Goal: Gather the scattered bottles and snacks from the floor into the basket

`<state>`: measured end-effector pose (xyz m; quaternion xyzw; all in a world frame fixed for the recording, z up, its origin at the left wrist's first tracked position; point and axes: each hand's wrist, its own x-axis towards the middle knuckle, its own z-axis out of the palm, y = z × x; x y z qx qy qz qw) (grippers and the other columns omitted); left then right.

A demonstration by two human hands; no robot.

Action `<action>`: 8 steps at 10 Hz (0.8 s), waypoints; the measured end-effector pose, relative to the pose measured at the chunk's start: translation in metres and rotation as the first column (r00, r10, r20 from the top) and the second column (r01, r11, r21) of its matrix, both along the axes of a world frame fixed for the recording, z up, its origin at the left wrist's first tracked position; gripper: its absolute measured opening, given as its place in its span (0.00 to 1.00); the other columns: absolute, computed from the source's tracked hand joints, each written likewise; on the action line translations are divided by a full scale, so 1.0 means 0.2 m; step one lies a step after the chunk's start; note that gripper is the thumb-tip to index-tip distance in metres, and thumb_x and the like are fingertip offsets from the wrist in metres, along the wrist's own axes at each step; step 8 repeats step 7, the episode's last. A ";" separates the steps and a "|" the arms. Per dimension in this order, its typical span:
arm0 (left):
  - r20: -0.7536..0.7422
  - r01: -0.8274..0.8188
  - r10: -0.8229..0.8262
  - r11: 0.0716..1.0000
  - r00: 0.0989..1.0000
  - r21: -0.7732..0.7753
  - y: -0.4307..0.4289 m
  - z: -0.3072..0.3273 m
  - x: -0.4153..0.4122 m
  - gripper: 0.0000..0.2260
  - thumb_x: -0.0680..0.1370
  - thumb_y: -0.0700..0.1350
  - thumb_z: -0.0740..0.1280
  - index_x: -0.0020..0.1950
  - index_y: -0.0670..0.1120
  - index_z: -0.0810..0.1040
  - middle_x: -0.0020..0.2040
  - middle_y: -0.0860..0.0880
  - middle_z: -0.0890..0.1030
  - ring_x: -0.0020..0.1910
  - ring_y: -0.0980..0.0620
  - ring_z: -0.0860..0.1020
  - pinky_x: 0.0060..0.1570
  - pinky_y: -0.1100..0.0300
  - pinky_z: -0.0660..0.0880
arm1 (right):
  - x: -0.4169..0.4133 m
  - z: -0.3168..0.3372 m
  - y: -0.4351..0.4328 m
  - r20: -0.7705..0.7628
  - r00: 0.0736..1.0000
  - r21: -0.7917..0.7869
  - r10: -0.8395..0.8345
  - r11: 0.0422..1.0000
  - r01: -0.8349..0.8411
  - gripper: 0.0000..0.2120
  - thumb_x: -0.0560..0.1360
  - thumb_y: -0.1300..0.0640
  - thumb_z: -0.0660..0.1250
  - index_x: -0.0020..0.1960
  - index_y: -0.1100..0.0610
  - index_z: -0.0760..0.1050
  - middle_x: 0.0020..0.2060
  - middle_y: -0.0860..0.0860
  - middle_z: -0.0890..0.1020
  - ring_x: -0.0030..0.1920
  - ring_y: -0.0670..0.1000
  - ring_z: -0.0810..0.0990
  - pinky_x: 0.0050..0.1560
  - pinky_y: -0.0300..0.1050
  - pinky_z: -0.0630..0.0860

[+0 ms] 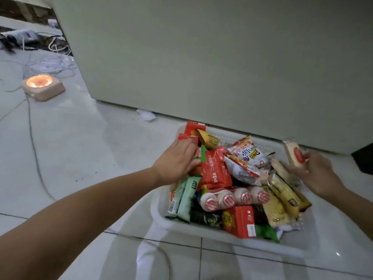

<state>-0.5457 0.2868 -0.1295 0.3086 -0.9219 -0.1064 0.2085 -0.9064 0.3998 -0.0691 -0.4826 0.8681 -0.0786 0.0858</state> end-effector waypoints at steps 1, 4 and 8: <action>0.168 0.129 -0.119 0.991 0.979 -0.048 0.03 -0.08 0.02 0.27 0.81 0.60 0.43 0.57 0.42 0.73 0.55 0.44 0.77 0.54 0.47 0.75 0.59 0.52 0.72 | 0.09 -0.02 0.16 -0.018 0.995 -0.005 0.094 0.996 -0.094 0.22 0.71 0.47 0.71 0.57 0.57 0.67 0.47 0.55 0.72 0.47 0.55 0.73 0.44 0.48 0.71; 0.200 0.110 -0.102 0.993 0.974 -0.030 0.02 -0.15 0.03 0.28 0.79 0.63 0.47 0.62 0.43 0.72 0.56 0.45 0.74 0.54 0.48 0.73 0.58 0.53 0.73 | 0.26 -0.22 0.52 -0.077 0.959 0.084 0.271 0.961 -0.265 0.24 0.60 0.44 0.78 0.47 0.54 0.72 0.38 0.48 0.76 0.37 0.50 0.75 0.38 0.46 0.73; 0.241 -0.015 0.017 1.000 0.970 -0.010 -0.07 0.06 0.09 0.33 0.78 0.65 0.39 0.78 0.47 0.50 0.78 0.47 0.54 0.77 0.51 0.50 0.75 0.53 0.49 | 0.29 -0.04 0.24 -0.127 0.973 -0.309 0.191 0.925 -0.222 0.27 0.71 0.40 0.55 0.55 0.61 0.73 0.46 0.58 0.77 0.47 0.58 0.73 0.46 0.50 0.66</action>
